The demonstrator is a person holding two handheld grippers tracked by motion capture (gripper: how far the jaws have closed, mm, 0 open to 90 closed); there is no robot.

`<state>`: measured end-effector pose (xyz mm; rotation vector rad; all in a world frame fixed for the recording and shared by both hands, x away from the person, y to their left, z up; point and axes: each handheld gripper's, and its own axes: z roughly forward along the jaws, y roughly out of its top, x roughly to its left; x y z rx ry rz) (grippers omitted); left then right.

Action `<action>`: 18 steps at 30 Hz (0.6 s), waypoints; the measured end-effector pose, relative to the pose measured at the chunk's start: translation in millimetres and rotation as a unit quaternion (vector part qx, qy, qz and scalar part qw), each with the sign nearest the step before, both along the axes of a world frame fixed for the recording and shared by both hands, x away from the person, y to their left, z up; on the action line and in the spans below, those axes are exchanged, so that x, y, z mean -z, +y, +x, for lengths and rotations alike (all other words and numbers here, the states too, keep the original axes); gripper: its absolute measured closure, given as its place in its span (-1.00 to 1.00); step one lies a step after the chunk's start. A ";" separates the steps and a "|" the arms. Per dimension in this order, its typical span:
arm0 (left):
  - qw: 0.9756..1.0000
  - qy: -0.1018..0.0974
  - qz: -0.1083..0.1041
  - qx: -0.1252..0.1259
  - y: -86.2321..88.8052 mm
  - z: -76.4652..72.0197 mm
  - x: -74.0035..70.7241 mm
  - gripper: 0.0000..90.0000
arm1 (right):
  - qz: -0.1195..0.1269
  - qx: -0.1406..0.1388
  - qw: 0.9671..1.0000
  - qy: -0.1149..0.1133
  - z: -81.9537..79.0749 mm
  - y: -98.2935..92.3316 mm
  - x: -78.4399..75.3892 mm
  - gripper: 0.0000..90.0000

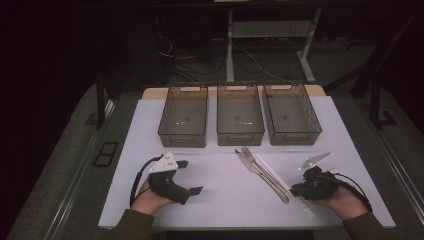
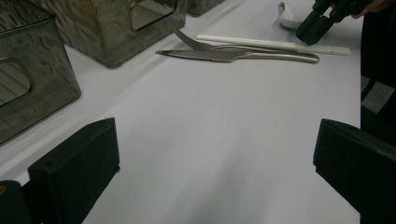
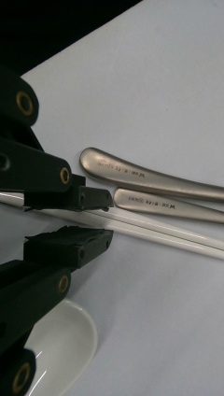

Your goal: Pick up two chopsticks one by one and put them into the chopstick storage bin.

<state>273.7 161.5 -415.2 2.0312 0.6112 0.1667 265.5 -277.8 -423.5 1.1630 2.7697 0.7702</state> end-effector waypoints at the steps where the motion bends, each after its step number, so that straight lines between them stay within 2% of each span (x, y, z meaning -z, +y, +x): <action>1: 1.000 0.000 0.000 0.000 -0.1 -0.1 0.0 -1.00 | 0.000 0.000 1.000 0.000 0.0 0.0 0.0 0.74; 6: 1.000 0.000 0.000 -0.001 0.1 0.0 0.0 -1.00 | -0.012 0.001 1.000 0.000 0.8 0.1 1.4 0.77; 7: 1.000 0.000 0.000 0.000 0.0 0.1 0.1 -1.00 | -0.023 0.004 1.000 -0.003 1.0 0.5 1.9 0.79; 18: 1.000 0.000 0.001 0.000 -1.3 0.0 1.0 -1.00 | -0.036 0.014 0.999 0.000 2.4 2.4 4.9 0.79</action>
